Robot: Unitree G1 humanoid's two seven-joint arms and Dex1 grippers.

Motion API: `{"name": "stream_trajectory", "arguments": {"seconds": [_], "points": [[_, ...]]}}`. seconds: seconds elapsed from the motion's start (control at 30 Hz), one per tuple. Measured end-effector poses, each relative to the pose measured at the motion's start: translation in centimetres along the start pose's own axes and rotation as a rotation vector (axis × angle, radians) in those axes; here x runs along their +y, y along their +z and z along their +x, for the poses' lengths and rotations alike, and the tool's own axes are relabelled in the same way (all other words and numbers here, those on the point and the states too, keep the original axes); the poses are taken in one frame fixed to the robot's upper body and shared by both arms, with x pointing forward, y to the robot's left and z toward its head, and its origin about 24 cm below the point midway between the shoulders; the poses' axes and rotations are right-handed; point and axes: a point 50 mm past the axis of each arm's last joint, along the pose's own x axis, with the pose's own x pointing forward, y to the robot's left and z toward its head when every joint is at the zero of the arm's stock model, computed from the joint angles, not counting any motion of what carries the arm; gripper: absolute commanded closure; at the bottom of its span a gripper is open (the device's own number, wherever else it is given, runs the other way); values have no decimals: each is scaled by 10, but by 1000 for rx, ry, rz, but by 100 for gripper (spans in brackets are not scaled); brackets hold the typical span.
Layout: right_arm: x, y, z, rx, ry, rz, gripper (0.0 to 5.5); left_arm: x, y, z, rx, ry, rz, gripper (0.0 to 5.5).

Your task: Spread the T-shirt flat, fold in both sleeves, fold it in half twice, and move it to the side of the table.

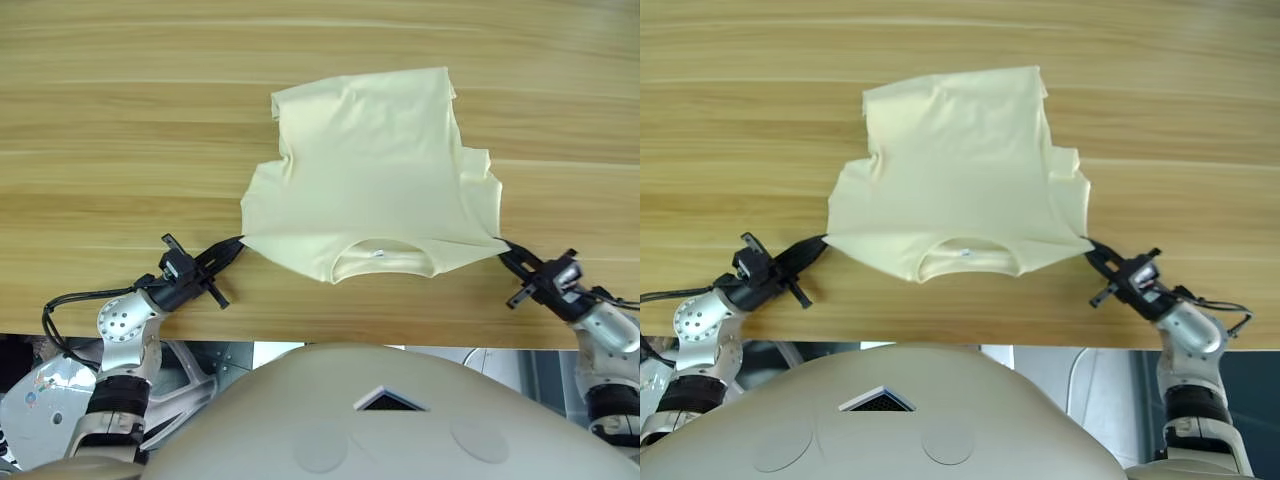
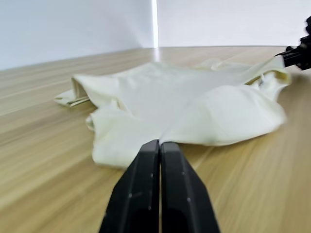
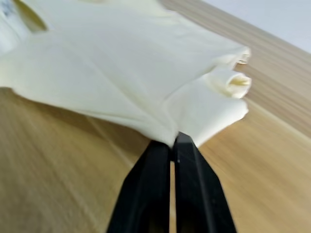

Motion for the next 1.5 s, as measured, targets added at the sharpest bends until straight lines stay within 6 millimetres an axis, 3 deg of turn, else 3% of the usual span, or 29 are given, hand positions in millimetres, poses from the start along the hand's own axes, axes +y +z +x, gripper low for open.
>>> {"name": "stream_trajectory", "arguments": {"seconds": [0.1, 0.2, 0.4, 0.5, 0.57, 0.67, 0.73, 0.8, 0.87, 0.9, 0.97, 1.0, 1.13, 1.17, 1.2, 1.27, 1.3, 1.37, 1.43, 1.47, 1.5], "points": [[13, 27, 20, -207, 55, 17, 550, 5, 19, 4, -102, 2, 3, 550], [24, 50, 19, -321, 86, 33, 550, -1, 28, -4, -118, -5, -2, 550], [38, 76, 12, -357, 136, 20, 550, -22, 38, -7, -125, -61, 5, 550], [41, 79, 7, -333, 122, 33, 550, -31, 48, -14, -134, -43, 10, 550], [42, 76, 18, -319, 145, 21, 550, -23, 47, -10, -131, -36, 21, 550], [32, 74, 48, -340, 167, -6, 550, 4, 40, 8, -131, -12, 66, 550], [8, 83, 95, -431, 90, -53, 550, 50, 44, 50, -195, 84, 160, 550], [-17, 92, 133, -452, -8, -90, 550, 82, 57, 84, -259, 145, 204, 550], [-47, 117, 179, -467, -136, -138, 550, 115, 86, 125, -327, 223, 253, 550], [-70, 144, 212, -460, -246, -178, 550, 139, 116, 156, -369, 299, 284, 550], [-96, 191, 244, -463, -438, -247, 550, 163, 170, 192, -428, 422, 331, 550], [-111, 221, 257, -468, -585, -297, 550, 174, 208, 208, -475, 509, 355, 550], [-145, 303, 256, -561, -938, -344, 550, 190, 304, 223, -640, 687, 290, 550], [-149, 316, 256, -562, -892, -354, 550, 193, 311, 225, -623, 647, 251, 550], [-146, 317, 257, -565, -769, -409, 550, 193, 299, 226, -572, 562, 265, 550], [-133, 290, 261, -552, -566, -457, 550, 193, 253, 223, -467, 436, 271, 550], [-121, 245, 259, -493, -414, -450, 550, 191, 200, 214, -358, 354, 242, 550], [-97, 173, 246, -383, -255, -405, 550, 177, 126, 189, -227, 276, 169, 550], [-63, 101, 211, -264, -127, -341, 550, 148, 54, 150, -112, 224, 81, 550], [-49, 82, 195, -234, -79, -327, 550, 134, 34, 136, -79, 200, 62, 550], [-20, 52, 163, -172, 16, -284, 550, 102, 0, 108, -7, 150, 12, 550]]}}
